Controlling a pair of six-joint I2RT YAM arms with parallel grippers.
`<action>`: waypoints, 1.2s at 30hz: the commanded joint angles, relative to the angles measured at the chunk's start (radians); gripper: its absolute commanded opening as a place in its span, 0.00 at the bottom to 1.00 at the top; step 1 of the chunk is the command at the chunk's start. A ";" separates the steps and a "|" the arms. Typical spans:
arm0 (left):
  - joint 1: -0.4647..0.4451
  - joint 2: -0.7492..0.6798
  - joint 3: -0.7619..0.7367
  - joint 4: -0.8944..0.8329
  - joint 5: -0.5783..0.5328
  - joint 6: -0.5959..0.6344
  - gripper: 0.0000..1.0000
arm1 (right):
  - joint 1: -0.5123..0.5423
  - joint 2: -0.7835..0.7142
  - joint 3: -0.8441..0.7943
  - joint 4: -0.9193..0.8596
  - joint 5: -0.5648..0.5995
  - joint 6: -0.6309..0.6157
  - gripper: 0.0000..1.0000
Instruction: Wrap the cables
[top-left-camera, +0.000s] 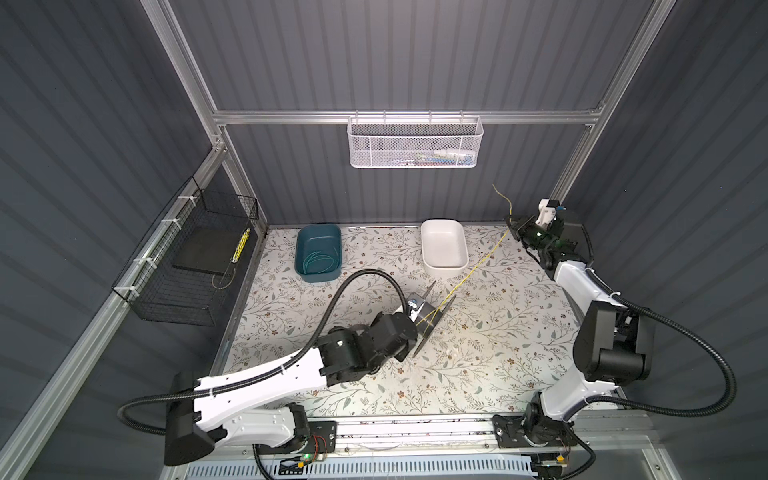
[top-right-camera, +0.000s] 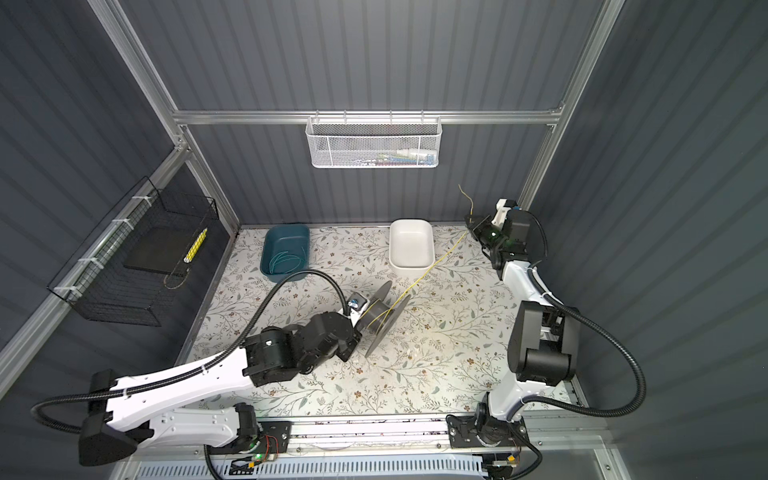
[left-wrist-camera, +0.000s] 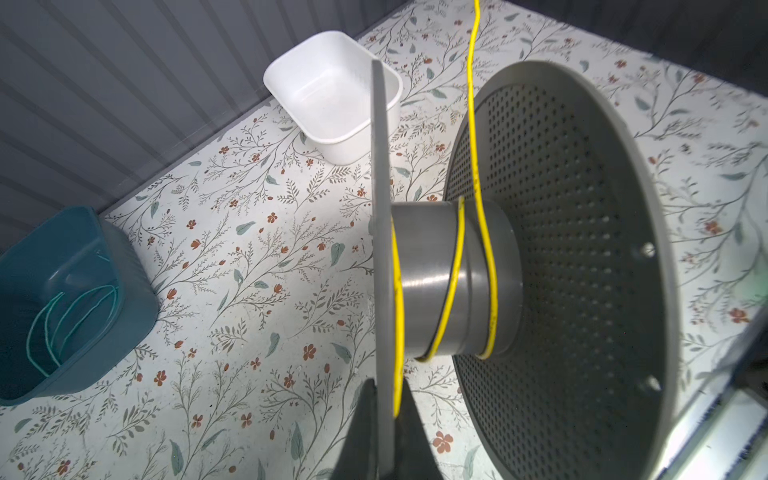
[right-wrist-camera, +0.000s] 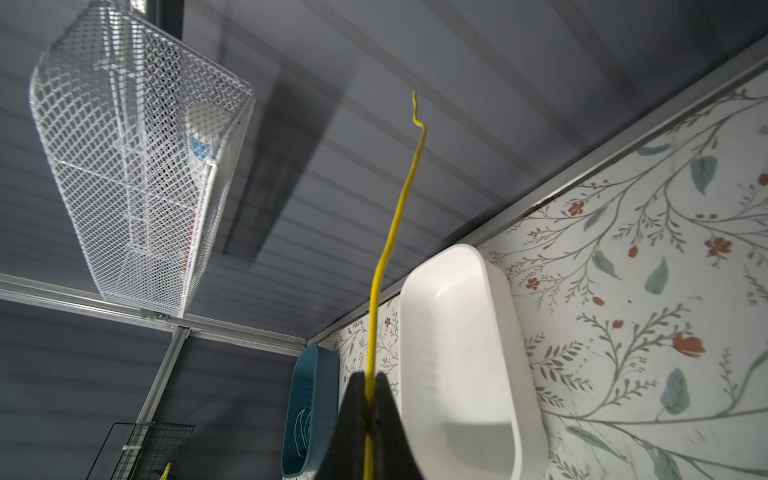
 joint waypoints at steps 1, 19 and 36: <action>0.074 -0.085 0.051 -0.097 0.165 0.011 0.00 | -0.033 -0.030 -0.066 0.204 0.127 0.048 0.00; 0.408 -0.004 0.310 0.224 0.569 -0.152 0.00 | 0.076 -0.112 -0.549 0.483 0.314 0.112 0.00; 0.625 0.159 0.302 0.607 0.673 -0.467 0.00 | 0.408 -0.391 -0.725 0.283 0.549 0.032 0.00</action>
